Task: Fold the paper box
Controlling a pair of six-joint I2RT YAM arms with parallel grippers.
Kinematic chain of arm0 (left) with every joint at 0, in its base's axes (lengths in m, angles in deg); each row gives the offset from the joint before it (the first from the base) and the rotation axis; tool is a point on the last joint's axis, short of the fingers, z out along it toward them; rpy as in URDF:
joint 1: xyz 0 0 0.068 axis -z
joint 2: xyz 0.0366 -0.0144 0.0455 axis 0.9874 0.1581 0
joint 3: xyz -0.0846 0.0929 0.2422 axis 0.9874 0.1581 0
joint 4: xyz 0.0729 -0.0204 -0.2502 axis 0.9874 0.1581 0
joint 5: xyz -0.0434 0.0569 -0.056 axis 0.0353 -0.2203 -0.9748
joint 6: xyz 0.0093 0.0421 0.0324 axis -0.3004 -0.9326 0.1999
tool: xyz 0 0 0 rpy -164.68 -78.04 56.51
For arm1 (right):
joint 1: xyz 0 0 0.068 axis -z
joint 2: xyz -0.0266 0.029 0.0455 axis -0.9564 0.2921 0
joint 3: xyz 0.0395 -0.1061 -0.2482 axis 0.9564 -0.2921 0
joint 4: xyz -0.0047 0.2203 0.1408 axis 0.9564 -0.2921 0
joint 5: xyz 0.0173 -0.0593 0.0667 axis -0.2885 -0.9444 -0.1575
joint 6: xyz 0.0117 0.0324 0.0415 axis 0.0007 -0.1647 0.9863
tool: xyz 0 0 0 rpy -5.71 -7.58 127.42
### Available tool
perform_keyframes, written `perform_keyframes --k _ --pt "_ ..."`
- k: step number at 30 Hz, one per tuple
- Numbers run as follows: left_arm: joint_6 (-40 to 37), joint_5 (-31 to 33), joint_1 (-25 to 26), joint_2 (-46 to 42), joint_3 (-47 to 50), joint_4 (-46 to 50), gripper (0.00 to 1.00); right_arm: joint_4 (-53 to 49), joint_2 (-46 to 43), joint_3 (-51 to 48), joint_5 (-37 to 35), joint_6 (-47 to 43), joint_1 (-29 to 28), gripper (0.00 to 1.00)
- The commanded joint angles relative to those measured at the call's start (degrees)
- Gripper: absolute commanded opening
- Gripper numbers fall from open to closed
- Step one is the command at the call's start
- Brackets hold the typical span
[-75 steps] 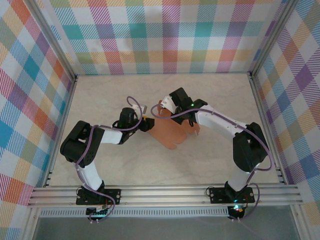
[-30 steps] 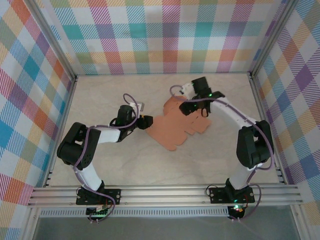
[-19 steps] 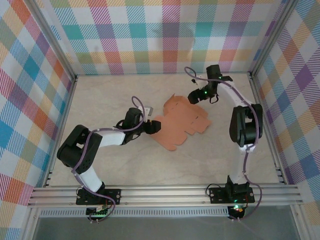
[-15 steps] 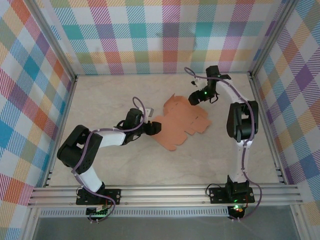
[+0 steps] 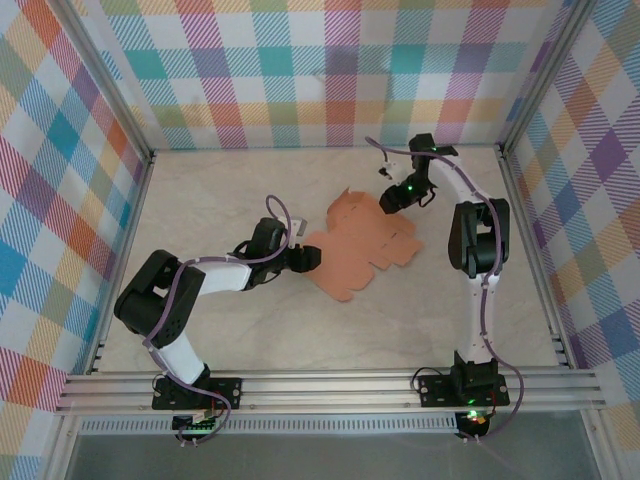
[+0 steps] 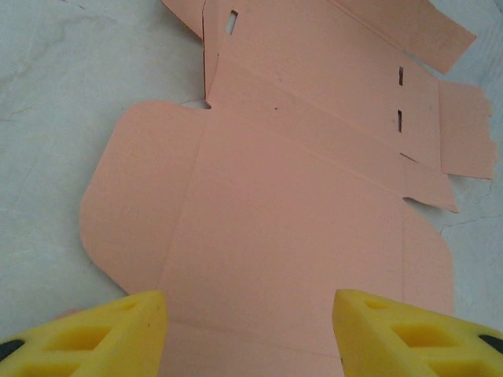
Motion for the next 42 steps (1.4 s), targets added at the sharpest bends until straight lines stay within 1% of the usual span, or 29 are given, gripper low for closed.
perform_keyframes --k 1,10,12,16,22,27,30,34,38,40,42 --pt "-1.3 0.6 0.2 -1.3 -1.4 0.4 0.58 -1.3 1.5 0.9 0.6 -1.8 -0.1 0.44" --pt "-1.4 0.9 0.2 -1.3 -1.4 0.3 0.58 -1.2 3.6 2.1 -1.5 -2.3 -0.1 0.45" --pt "-1.4 1.0 0.2 -1.2 -1.4 0.4 0.58 -1.3 4.2 2.5 -1.3 -2.3 -0.1 0.44" --pt "-1.5 1.2 0.2 -1.2 -1.4 0.5 0.58 -0.9 4.2 2.5 -1.4 -2.3 -0.2 0.22" --pt "-1.6 1.5 0.2 -1.5 -1.1 0.2 0.58 2.0 1.3 -0.6 -3.9 -3.4 -1.4 0.0" --pt "-1.1 2.6 0.1 -2.4 -0.1 -0.9 0.57 8.7 -3.8 -7.9 -7.7 -3.8 -3.5 0.0" --pt "0.3 3.1 -1.0 -3.5 0.7 -2.0 0.56 12.6 -7.8 -12.7 -9.8 -4.7 -5.3 0.0" --pt "3.1 2.5 -5.1 -5.2 2.0 -3.6 0.56 16.4 -12.9 -19.4 -12.0 -7.9 -7.9 0.0" --pt "6.4 6.0 -10.0 -7.5 2.9 -3.5 0.57 21.6 -17.5 -26.6 -13.8 -12.1 -9.9 0.0" --pt "8.3 7.6 -12.9 -8.0 2.2 -1.5 0.58 23.6 -18.9 -29.1 -17.2 -13.8 -11.2 0.0" --pt "9.3 6.4 -15.5 -7.1 0.7 -0.3 0.58 26.9 -20.3 -31.9 -21.5 -15.4 -12.9 0.0"
